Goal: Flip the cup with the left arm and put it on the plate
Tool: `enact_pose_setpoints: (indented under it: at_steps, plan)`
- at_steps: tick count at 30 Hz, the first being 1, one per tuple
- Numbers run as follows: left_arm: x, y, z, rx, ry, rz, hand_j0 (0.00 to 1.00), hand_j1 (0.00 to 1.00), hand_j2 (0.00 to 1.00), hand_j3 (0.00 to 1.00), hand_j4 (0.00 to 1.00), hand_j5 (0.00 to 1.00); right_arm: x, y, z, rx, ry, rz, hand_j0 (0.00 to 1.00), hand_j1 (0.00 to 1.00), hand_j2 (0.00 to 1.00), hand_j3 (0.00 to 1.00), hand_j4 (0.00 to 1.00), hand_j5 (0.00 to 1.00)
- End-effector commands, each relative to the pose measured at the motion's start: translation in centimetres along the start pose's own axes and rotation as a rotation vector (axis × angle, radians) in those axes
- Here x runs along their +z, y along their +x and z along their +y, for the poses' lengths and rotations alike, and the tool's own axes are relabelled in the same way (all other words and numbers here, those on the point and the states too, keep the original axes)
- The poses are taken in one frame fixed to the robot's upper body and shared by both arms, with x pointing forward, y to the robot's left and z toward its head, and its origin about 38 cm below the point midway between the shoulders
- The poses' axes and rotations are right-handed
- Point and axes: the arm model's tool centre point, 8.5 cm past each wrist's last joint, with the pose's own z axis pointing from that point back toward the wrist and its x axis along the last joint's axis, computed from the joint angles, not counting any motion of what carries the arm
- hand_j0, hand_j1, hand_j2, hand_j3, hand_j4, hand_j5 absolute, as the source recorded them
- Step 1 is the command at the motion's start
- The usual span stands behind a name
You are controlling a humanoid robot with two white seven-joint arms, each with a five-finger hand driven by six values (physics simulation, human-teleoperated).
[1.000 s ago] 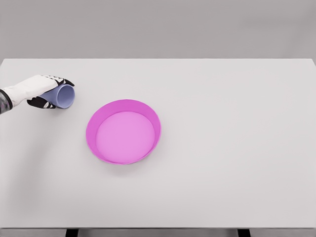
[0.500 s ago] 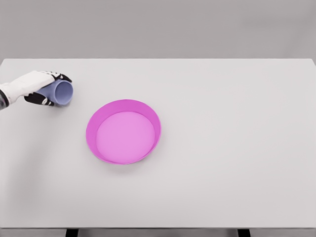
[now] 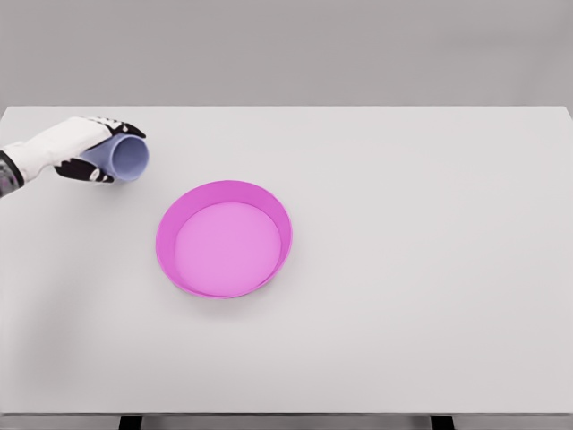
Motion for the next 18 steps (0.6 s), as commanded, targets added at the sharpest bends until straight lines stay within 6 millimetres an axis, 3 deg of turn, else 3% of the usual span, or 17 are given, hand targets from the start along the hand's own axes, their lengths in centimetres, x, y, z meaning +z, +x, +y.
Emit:
enact_pose_setpoints:
  at_steps: [1,11,18]
  plan:
    - [-0.2,0.6,0.5,0.011,0.023,-0.022,0.72,0.72,0.72,0.72,0.72,0.72,0.0,0.0,0.0,-0.001,0.000,0.000,1.00,1.00,1.00,1.00,1.00,1.00]
    - [-0.3,0.7,0.2,0.103,0.062,-0.042,0.73,0.73,0.73,0.73,0.73,0.73,0.0,0.0,0.0,-0.001,0.000,0.000,1.00,1.00,1.00,1.00,1.00,1.00]
    - [-0.4,1.6,-1.5,0.195,0.083,-0.073,0.73,0.73,0.73,0.73,0.73,0.73,0.0,0.0,0.0,-0.001,0.000,0.000,1.00,1.00,1.00,1.00,1.00,1.00]
